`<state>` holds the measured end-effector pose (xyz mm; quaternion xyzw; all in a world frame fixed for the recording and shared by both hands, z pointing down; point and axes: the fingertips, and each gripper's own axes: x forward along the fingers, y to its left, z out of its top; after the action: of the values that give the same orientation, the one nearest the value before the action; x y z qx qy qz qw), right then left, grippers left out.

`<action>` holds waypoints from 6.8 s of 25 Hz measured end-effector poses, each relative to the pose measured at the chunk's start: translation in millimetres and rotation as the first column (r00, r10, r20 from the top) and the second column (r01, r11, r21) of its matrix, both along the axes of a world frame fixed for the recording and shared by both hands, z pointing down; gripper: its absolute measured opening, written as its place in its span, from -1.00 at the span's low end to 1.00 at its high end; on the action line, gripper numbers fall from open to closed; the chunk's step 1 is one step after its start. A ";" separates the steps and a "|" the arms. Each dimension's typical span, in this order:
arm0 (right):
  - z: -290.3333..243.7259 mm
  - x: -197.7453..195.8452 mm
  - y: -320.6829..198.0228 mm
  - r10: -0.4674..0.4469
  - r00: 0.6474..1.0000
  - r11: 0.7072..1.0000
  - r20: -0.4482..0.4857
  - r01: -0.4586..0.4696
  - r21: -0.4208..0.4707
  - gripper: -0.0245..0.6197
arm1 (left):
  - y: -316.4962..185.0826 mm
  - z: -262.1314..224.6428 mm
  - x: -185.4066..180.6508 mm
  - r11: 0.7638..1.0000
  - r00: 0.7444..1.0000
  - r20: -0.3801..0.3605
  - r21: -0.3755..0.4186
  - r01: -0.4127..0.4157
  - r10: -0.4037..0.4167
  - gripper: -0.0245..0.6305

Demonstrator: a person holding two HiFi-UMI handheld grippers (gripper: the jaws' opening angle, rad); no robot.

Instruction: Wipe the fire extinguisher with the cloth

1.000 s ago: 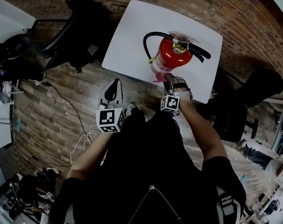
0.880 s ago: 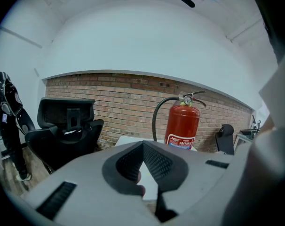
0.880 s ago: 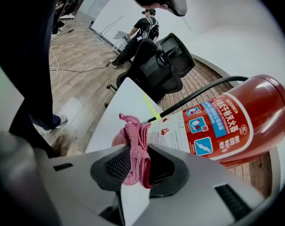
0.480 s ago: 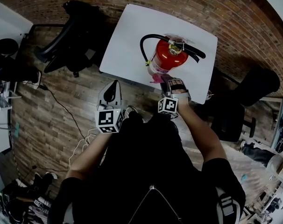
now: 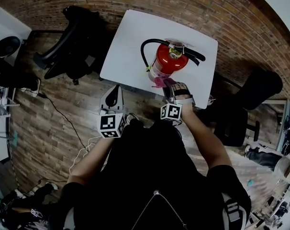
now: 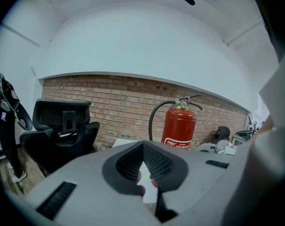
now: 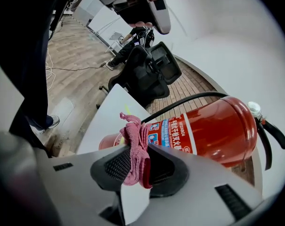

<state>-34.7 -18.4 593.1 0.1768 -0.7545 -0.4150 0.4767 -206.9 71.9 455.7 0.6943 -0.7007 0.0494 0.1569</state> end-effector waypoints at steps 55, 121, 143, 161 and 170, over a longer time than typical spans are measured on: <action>-182.9 1.2 15.2 -0.002 0.997 0.945 0.077 -0.024 0.326 -0.60 | 105.1 -42.3 21.8 0.991 0.995 0.007 0.096 0.098 -0.099 -0.83; 147.1 -51.5 -10.3 0.444 0.887 0.875 -0.127 -0.459 -0.150 -0.60 | -13.4 33.8 -89.1 0.978 0.988 -0.021 -0.140 -0.157 0.155 -0.83; 85.9 -51.3 -9.6 0.442 0.887 0.880 -0.136 -0.458 -0.129 -0.60 | -1.5 17.5 -79.3 0.975 0.980 -0.047 -0.099 -0.199 0.196 -0.83; 21.9 -49.6 -9.1 0.480 0.873 0.868 -0.084 -0.487 -0.102 -0.60 | -11.3 4.0 -79.2 0.976 0.976 -0.055 -0.051 -0.213 0.211 -0.84; -14.8 -49.9 -8.5 0.489 0.870 0.868 -0.056 -0.492 -0.062 -0.60 | -15.2 2.9 -72.2 0.956 0.955 -0.068 -0.046 -0.290 0.287 -0.83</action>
<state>-84.6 -26.9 578.4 0.3367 -0.6904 -0.2552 0.5872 -279.1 56.7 458.6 0.7857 -0.5850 0.0700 0.1885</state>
